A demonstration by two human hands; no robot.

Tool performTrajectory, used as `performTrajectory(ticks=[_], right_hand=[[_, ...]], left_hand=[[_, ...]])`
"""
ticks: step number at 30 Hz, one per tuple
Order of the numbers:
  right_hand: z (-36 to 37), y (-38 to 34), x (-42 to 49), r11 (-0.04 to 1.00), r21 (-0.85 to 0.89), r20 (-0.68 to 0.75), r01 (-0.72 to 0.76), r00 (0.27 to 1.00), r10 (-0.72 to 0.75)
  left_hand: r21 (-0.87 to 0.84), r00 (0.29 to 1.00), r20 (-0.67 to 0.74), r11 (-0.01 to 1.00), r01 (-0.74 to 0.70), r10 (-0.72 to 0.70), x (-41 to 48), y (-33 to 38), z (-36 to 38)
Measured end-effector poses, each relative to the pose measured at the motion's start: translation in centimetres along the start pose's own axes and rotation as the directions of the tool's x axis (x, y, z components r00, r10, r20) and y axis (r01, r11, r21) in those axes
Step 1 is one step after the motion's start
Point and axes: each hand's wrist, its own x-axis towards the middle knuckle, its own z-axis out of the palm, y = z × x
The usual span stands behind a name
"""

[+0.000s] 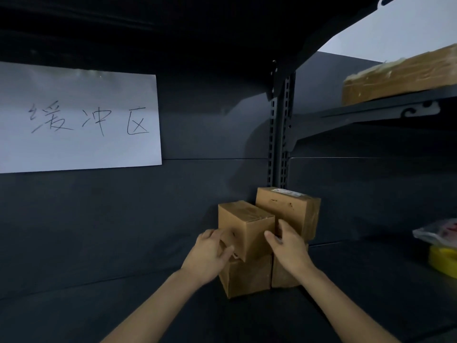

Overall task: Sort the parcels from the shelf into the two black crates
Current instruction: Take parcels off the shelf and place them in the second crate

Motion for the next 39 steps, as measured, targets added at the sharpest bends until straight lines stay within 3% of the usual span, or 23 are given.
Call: performTrajectory(ticks=[4, 9, 11, 15, 17, 21, 24, 28, 33, 35, 39], right_hand=[[0.1, 0.5, 1.3, 0.999, 0.034, 0.084, 0.011, 0.996, -0.014], [0.6, -0.1, 0.9, 0.987, 0.062, 0.106, 0.147, 0.983, -0.153], [1.2, -0.8, 0.4, 0.967, 0.064, 0.12, 0.247, 0.96, -0.254], [3.1, -2.8, -1.0, 0.905, 0.087, 0.18, 0.416, 0.887, -0.425], [4.4, -3.6, -1.8, 0.857, 0.065, 0.206, 0.512, 0.833, -0.513], [6.8, -5.3, -3.3, 0.746, 0.073, 0.25, 0.662, 0.712, -0.657], [7.9, -6.4, -4.0, 0.737, 0.105, 0.26, 0.668, 0.697, -0.669], [9.5, -7.0, -4.5, 0.815, 0.197, 0.242, 0.545, 0.779, -0.579], [12.2, -7.0, -5.4, 0.872, 0.435, 0.414, 0.224, 0.811, -0.414], [13.4, -6.8, -5.7, 0.889, 0.436, 0.462, 0.144, 0.812, -0.358], [15.8, -6.2, -6.3, 0.93, 0.346, 0.487, 0.124, 0.823, -0.291]], left_hand=[[-0.187, 0.999, -0.046, 0.982, 0.019, -0.028, 0.9, 1.2, 0.2], [-0.556, 0.988, -0.02, 0.823, 0.114, -0.151, 0.7, 2.5, 0.2], [-0.697, 0.968, -0.069, 0.706, 0.126, -0.241, 0.2, 2.1, -0.1], [-0.924, 0.904, -0.024, 0.355, 0.143, -0.427, -2.3, 0.8, -1.6], [-0.944, 0.886, 0.006, 0.289, 0.158, -0.464, -3.9, -0.6, -2.1], [-0.9, 0.856, 0.032, 0.358, 0.249, -0.516, -6.9, -2.3, -3.4], [-0.908, 0.824, 0.026, 0.331, 0.256, -0.566, -8.3, -3.6, -3.9], [-0.918, 0.799, -0.039, 0.338, 0.209, -0.6, -9.5, -5.1, -5.1], [-0.849, 0.762, -0.146, 0.475, 0.23, -0.631, -11.4, -7.0, -5.6], [-0.79, 0.776, -0.16, 0.551, 0.269, -0.61, -12.0, -7.8, -5.6], [-0.692, 0.794, -0.148, 0.635, 0.344, -0.59, -13.3, -9.3, -5.1]])
